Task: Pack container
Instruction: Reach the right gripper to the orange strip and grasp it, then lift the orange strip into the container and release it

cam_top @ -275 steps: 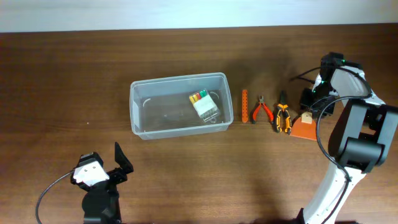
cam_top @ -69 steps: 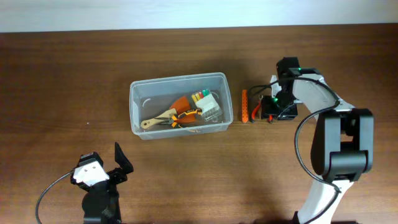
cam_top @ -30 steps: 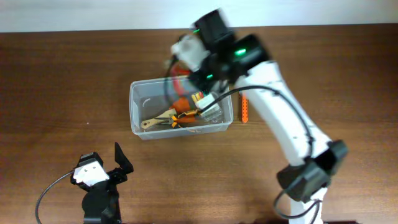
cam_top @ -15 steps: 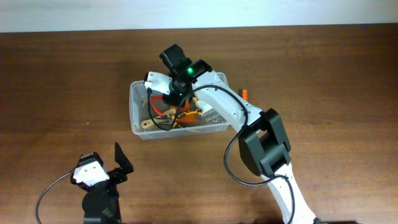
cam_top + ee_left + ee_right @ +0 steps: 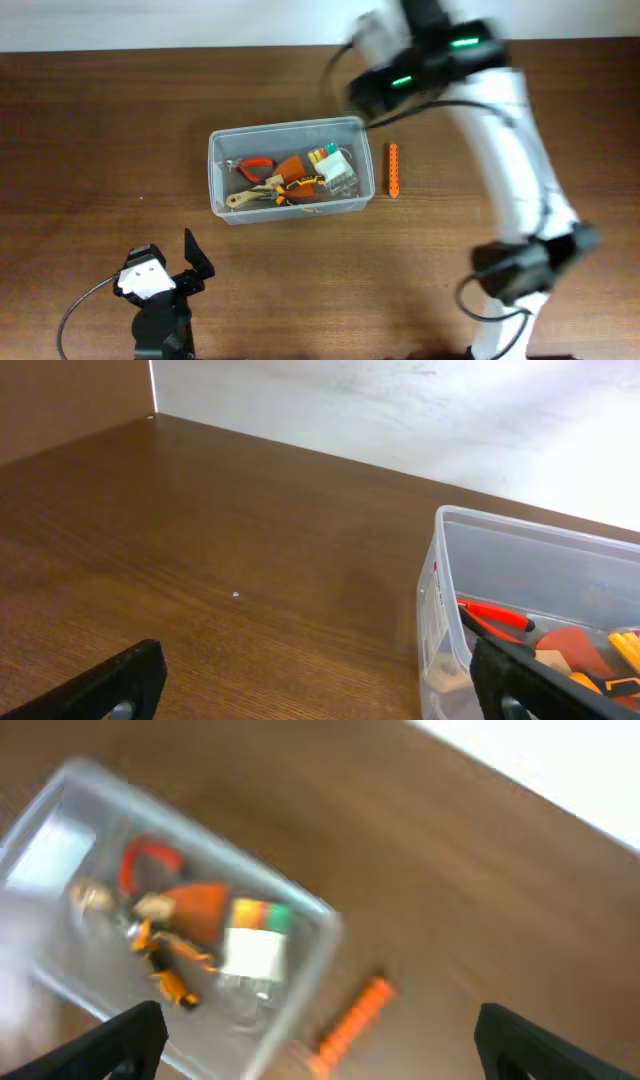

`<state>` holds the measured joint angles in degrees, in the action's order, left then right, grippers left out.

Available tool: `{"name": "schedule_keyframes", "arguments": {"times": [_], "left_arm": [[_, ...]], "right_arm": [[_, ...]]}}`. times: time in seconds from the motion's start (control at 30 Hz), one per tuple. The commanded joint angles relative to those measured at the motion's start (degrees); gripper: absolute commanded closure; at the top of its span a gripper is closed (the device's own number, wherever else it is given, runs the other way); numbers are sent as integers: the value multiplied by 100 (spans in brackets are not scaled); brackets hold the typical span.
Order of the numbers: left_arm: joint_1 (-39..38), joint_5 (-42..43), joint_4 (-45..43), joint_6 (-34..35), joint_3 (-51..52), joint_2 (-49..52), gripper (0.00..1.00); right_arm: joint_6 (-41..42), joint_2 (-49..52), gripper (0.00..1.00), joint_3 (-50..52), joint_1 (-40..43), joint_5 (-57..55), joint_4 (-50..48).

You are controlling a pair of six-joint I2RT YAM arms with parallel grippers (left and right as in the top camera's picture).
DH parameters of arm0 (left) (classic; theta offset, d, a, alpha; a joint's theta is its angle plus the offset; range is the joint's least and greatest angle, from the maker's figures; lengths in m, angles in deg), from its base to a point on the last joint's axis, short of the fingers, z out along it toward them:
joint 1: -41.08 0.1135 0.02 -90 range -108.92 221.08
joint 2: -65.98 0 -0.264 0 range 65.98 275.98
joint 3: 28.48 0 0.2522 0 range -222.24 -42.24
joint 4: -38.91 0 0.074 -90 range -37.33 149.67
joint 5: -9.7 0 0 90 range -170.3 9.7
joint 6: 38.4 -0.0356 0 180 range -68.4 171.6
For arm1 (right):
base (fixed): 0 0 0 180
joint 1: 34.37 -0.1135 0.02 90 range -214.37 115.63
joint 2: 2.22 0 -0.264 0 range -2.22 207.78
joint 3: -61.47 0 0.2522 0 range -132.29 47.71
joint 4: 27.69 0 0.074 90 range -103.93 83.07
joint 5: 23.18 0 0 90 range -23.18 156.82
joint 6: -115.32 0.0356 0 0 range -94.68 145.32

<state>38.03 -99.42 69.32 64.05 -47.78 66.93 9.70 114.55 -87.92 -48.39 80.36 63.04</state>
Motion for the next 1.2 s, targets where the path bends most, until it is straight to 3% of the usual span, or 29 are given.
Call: {"name": "schedule_keyframes", "arguments": {"times": [0.0,0.03,0.17,0.2,0.37,0.83,0.93,1.07,1.1,1.17], "left_arm": [[-22,-20,7,-50,22,-26,1],[-22,-22,7,-50,22,-26,1],[-22,-20,7,-50,22,-26,1],[-22,-22,7,-50,22,-26,1],[-22,-20,7,-50,22,-26,1],[-22,-20,7,-50,22,-26,1],[-22,-20,7,-50,22,-26,1],[-22,-20,7,-50,22,-26,1],[-22,-22,7,-50,22,-26,1],[-22,-22,7,-50,22,-26,1]], "right_arm": [[1080,105,10,85,1156,883,354],[1080,197,16,177,1309,984,476],[1349,463,18,920,1384,918,442],[1617,557,22,1349,1303,619,190],[2376,654,23,2736,1047,-31,-911],[2566,662,38,4548,332,-74,-2369],[2844,662,53,4791,315,-435,-2485],[2964,662,59,4999,332,-678,-2684],[2966,662,69,5007,345,-675,-2688],[2966,662,76,5007,361,-678,-2695]]}}
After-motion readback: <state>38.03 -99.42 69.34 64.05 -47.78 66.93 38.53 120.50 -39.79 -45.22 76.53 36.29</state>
